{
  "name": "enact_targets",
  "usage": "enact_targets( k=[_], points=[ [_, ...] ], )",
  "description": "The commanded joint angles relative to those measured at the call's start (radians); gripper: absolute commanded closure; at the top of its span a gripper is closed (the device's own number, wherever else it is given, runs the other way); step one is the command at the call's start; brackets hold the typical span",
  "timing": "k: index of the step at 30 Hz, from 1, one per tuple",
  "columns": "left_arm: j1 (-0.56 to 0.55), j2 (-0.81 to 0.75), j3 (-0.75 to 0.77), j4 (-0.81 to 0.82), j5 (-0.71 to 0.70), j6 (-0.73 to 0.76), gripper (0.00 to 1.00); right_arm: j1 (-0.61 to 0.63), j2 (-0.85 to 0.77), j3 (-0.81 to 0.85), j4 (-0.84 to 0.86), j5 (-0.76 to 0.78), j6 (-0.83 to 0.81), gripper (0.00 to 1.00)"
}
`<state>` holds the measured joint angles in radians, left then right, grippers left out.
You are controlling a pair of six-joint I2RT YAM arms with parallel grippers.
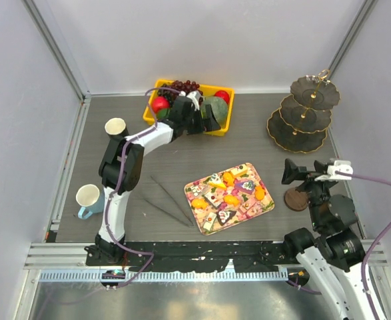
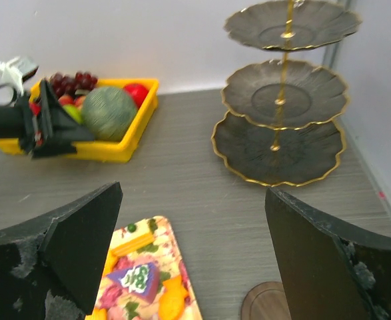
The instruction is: Serve the afternoon tea
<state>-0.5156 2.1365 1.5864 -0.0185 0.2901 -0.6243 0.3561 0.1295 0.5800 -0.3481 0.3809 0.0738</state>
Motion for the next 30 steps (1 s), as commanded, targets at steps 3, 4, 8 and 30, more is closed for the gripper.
enact_targets(
  k=[3, 4, 8, 30],
  points=[
    [0.039, -0.061, 0.087, 0.066, 0.053, -0.008, 0.01, -0.002, 0.255, 0.198, -0.247, -0.210, 0.197, 0.05],
    [0.038, -0.107, 0.046, 0.113, 0.066, -0.018, 0.01, -0.003, 0.278, 0.230, -0.309, -0.246, 0.202, 0.05],
    [0.038, -0.317, -0.121, 0.161, 0.080, -0.038, 0.01, -0.003, 0.413, 0.259, -0.457, -0.500, 0.244, 0.05],
    [0.051, -1.464, -0.488, -0.578, -0.759, 0.572, 0.01, 0.612, 0.702, 0.000, -0.519, -0.180, 0.664, 0.05]
  ],
)
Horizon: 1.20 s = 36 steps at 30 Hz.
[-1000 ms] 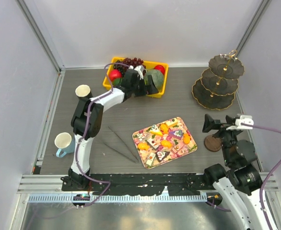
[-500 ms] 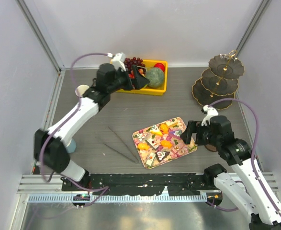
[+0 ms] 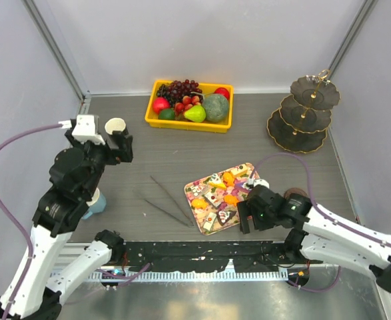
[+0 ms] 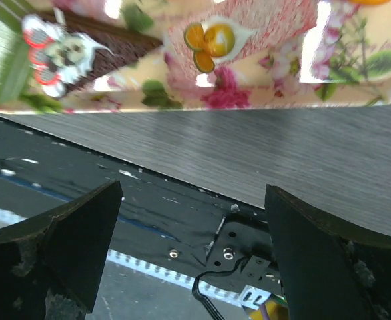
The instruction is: Serve the afternoon tea
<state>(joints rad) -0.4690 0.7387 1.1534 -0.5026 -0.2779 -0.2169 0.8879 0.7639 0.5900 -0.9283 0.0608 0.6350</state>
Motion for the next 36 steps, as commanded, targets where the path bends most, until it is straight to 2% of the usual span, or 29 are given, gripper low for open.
enact_targets(
  k=[1, 4, 9, 14, 23, 31, 36],
  points=[
    [0.004, -0.096, -0.088, -0.074, -0.225, 0.183, 0.01, 0.097, 0.110, -0.012, 0.075, 0.148, 0.094, 0.05],
    [0.004, -0.172, -0.190, -0.004, -0.286, 0.247, 0.01, 0.115, 0.193, -0.004, 0.158, 0.148, 0.068, 0.04],
    [0.003, -0.269, -0.326, 0.122, -0.362, 0.274, 0.01, 0.123, 0.360, 0.019, 0.247, 0.129, 0.002, 0.04],
    [0.004, -0.300, -0.366, 0.148, -0.373, 0.274, 0.01, 0.120, 0.494, 0.054, 0.331, 0.120, -0.038, 0.04],
    [0.006, -0.295, -0.377, 0.153, -0.383, 0.286, 0.01, 0.105, 0.707, 0.191, 0.508, 0.267, -0.081, 0.04],
    [0.007, -0.292, -0.388, 0.159, -0.388, 0.292, 0.01, -0.061, 0.860, 0.309, 0.663, 0.277, -0.146, 0.04],
    [0.007, -0.288, -0.389, 0.159, -0.386, 0.292, 0.01, -0.118, 0.949, 0.425, 0.715, 0.271, -0.212, 0.05]
  ],
)
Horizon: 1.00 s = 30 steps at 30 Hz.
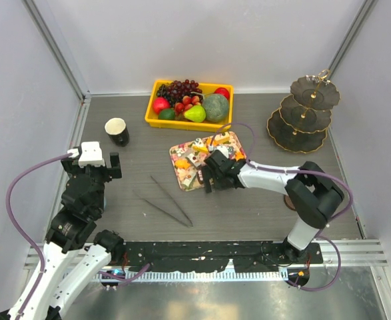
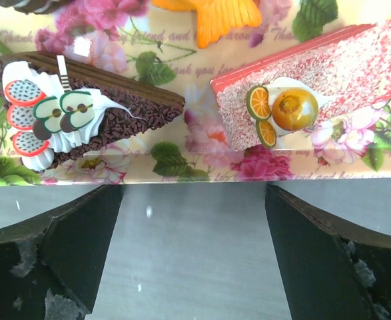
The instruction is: Serve the afternoon tea
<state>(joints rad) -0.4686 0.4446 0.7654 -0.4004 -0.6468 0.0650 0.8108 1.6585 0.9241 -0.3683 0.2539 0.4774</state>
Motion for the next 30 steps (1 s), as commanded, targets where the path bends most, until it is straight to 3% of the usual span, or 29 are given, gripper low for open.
enact_targets(
  k=[1, 5, 11, 15, 21, 30],
  points=[
    [0.007, 0.006, -0.002, 0.057, -0.017, 0.009, 0.01, -0.050, 0.079, 0.120, 0.157, 0.074, -0.075, 0.05],
    [0.007, 0.011, -0.003, 0.054, -0.016, 0.001, 0.01, -0.047, 0.048, 0.164, 0.112, 0.047, -0.115, 0.04],
    [0.016, 0.014, -0.003, 0.054, 0.002, -0.033, 0.01, 0.062, -0.201, 0.030, 0.104, 0.013, -0.170, 0.00],
    [0.028, 0.009, -0.006, 0.058, 0.022, -0.056, 0.01, 0.145, -0.273, -0.011, 0.146, -0.042, -0.184, 0.10],
    [0.033, 0.002, -0.026, 0.081, -0.013, -0.056, 0.01, 0.189, -0.149, 0.057, 0.218, -0.174, -0.186, 0.27],
    [0.033, 0.019, -0.032, 0.087, -0.022, -0.054, 0.01, 0.284, 0.078, 0.222, 0.203, -0.134, -0.226, 0.32]
  ],
)
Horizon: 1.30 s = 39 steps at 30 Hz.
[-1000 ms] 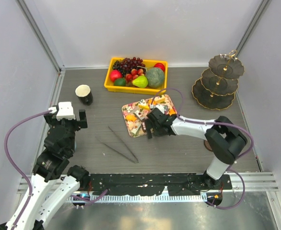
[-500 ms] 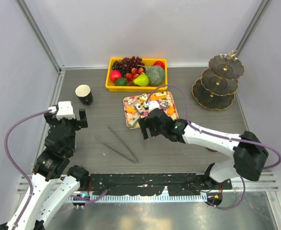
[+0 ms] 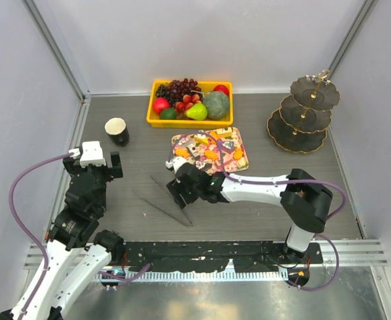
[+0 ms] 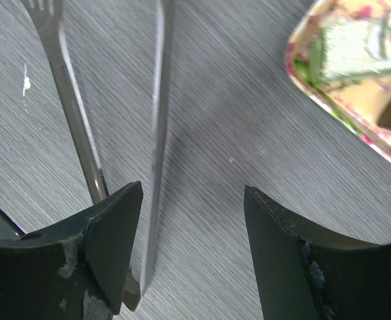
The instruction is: Serve the afternoon tea
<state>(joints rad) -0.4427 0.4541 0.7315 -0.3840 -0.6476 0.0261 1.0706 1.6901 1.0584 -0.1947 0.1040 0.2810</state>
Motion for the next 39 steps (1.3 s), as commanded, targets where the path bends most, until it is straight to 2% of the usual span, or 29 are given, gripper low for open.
enact_targets(
  k=[1, 6, 13, 17, 18, 22, 26, 29, 32, 35, 39],
  points=[
    [0.007, 0.009, 0.000, 0.073, -0.020, -0.017, 0.01, 0.031, 0.078, 0.107, 0.020, 0.016, -0.035, 0.32],
    [0.007, 0.011, -0.001, 0.074, -0.015, -0.018, 0.01, 0.055, 0.169, 0.141, 0.009, 0.031, -0.052, 0.36],
    [0.007, 0.023, 0.008, 0.062, 0.015, -0.052, 0.01, 0.068, 0.191, 0.126, -0.002, 0.033, -0.066, 0.46],
    [0.007, 0.069, 0.072, -0.016, 0.069, -0.116, 0.01, 0.068, 0.143, 0.084, -0.008, 0.026, -0.057, 0.66],
    [0.007, 0.089, 0.094, -0.048, 0.091, -0.133, 0.01, 0.068, 0.116, 0.069, -0.015, 0.020, -0.052, 0.75],
    [0.007, 0.162, 0.198, -0.206, 0.204, -0.236, 0.01, 0.069, 0.008, 0.012, -0.020, 0.020, -0.022, 0.94],
    [0.007, 0.176, 0.235, -0.303, 0.340, -0.365, 0.01, 0.066, -0.116, -0.029, -0.040, 0.056, -0.016, 0.95],
    [0.007, 0.150, 0.217, -0.317, 0.449, -0.484, 0.01, 0.055, -0.209, -0.049, -0.060, 0.095, -0.002, 0.95],
    [0.007, 0.091, 0.143, -0.247, 0.570, -0.580, 0.01, 0.040, -0.279, -0.078, -0.071, 0.126, 0.033, 0.95],
    [0.007, 0.023, 0.031, -0.110, 0.684, -0.667, 0.01, 0.017, -0.369, -0.118, -0.072, 0.149, 0.092, 0.95],
    [0.006, -0.014, -0.087, 0.058, 0.741, -0.773, 0.01, -0.011, -0.480, -0.185, -0.033, 0.160, 0.153, 0.95]
  ],
)
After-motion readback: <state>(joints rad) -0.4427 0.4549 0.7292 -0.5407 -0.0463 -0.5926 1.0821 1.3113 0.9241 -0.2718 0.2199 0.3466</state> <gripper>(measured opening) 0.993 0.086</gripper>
